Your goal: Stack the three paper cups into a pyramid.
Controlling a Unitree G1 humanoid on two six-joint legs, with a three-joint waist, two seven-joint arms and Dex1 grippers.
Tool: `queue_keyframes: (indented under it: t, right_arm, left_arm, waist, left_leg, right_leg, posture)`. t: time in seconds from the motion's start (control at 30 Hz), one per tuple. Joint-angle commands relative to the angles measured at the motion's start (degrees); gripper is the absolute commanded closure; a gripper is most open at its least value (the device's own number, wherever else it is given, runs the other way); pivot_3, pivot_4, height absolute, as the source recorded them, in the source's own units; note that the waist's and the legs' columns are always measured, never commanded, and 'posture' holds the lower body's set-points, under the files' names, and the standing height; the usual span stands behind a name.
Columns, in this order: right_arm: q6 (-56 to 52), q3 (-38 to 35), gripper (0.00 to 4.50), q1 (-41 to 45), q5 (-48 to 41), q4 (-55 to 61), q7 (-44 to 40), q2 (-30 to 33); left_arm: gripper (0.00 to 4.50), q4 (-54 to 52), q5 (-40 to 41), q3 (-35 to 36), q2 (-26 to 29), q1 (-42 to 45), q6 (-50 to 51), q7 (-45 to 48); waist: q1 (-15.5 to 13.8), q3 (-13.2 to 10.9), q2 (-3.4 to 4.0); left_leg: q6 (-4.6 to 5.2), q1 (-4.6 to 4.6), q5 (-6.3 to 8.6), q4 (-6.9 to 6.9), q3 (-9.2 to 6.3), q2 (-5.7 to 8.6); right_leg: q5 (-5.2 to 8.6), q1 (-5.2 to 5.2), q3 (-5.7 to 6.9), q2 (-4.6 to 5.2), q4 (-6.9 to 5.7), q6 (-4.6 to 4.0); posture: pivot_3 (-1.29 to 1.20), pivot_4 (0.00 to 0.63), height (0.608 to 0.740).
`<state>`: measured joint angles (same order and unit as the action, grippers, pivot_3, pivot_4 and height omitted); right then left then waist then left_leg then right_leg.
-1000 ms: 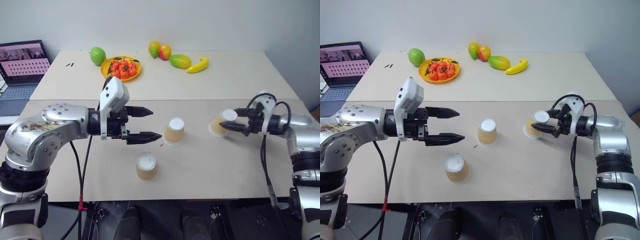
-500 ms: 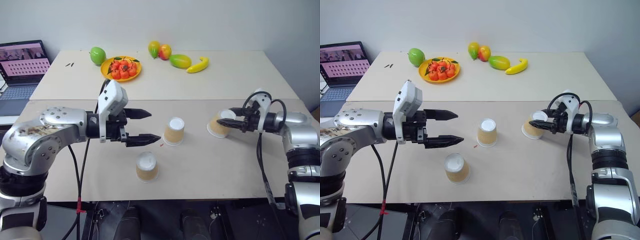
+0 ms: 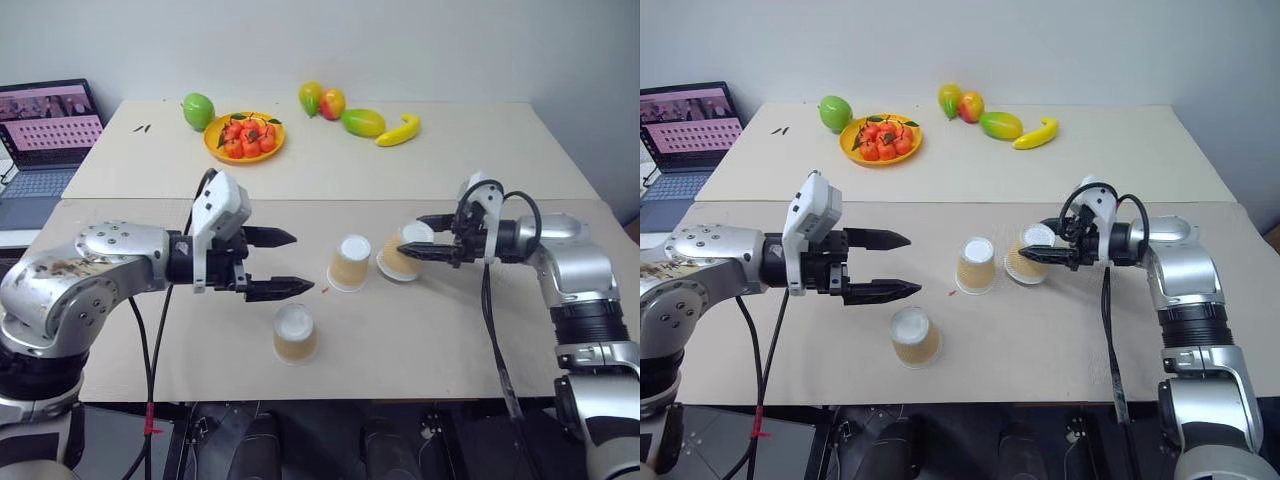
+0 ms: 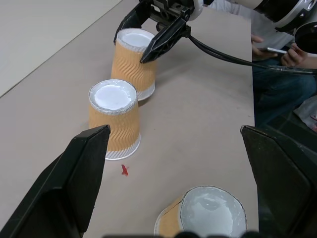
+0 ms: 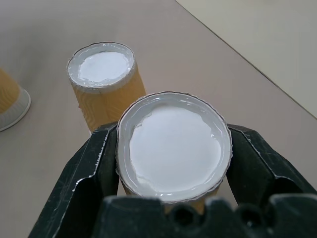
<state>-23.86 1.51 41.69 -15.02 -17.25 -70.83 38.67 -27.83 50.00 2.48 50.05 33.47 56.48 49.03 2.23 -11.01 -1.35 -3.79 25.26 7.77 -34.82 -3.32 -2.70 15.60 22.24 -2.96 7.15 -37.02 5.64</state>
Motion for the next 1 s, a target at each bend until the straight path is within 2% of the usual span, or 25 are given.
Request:
queue_keyframes:
  t: [0.03,0.67,0.73,0.83,1.0]
  right_arm:
    - [0.13,-0.17,1.75,0.14,-1.3,1.86,-0.12,-0.45]
    - [0.69,1.85,1.75,-1.33,-0.84,3.76,0.78,-3.91]
    - [1.12,1.89,0.74,-1.21,-0.51,3.29,0.92,-4.01]
    - [1.41,2.05,0.05,-0.92,-0.28,3.12,0.99,-3.95]
    - [1.34,1.97,0.05,-0.69,-0.21,4.59,1.09,-3.27]
  left_arm:
    - [0.0,-2.09,0.19,2.01,0.71,0.31,-0.88,-0.28]
    - [0.0,-3.39,-1.05,1.37,1.53,-0.2,-0.78,-1.43]
    - [0.0,-3.26,-0.94,1.59,1.56,-0.01,-0.7,-1.47]
    - [0.0,-2.9,-0.91,1.8,1.56,0.04,-0.86,-1.41]
    - [0.0,-2.43,-1.25,1.75,1.36,-0.33,-1.48,-1.21]
  waist:
    - [0.0,0.0,0.0]
    - [0.19,0.0,0.0]
    - [0.16,0.0,0.0]
    - [0.15,0.0,0.0]
    - [0.14,0.0,0.0]
  left_leg:
    - [0.0,0.0,0.0,0.0,0.0,0.0]
    - [0.0,0.0,0.0,0.01,0.0,0.0]
    - [0.0,0.0,0.0,0.0,0.0,0.0]
    - [0.0,0.0,0.0,0.01,0.0,0.0]
    - [0.0,0.0,0.0,0.01,0.0,0.0]
  right_leg:
    - [0.0,0.0,0.0,0.0,0.0,0.0]
    - [0.0,0.01,0.0,0.0,-0.01,0.0]
    - [0.0,0.01,0.0,0.0,-0.01,0.0]
    - [0.0,0.01,0.0,0.0,-0.01,0.0]
    - [0.0,0.01,0.0,0.0,-0.01,0.0]
  posture:
    - [0.0,0.15,0.732]
    - [0.0,0.15,0.732]
    - [0.0,0.15,0.732]
    - [0.0,0.15,0.732]
    - [0.0,0.15,0.732]
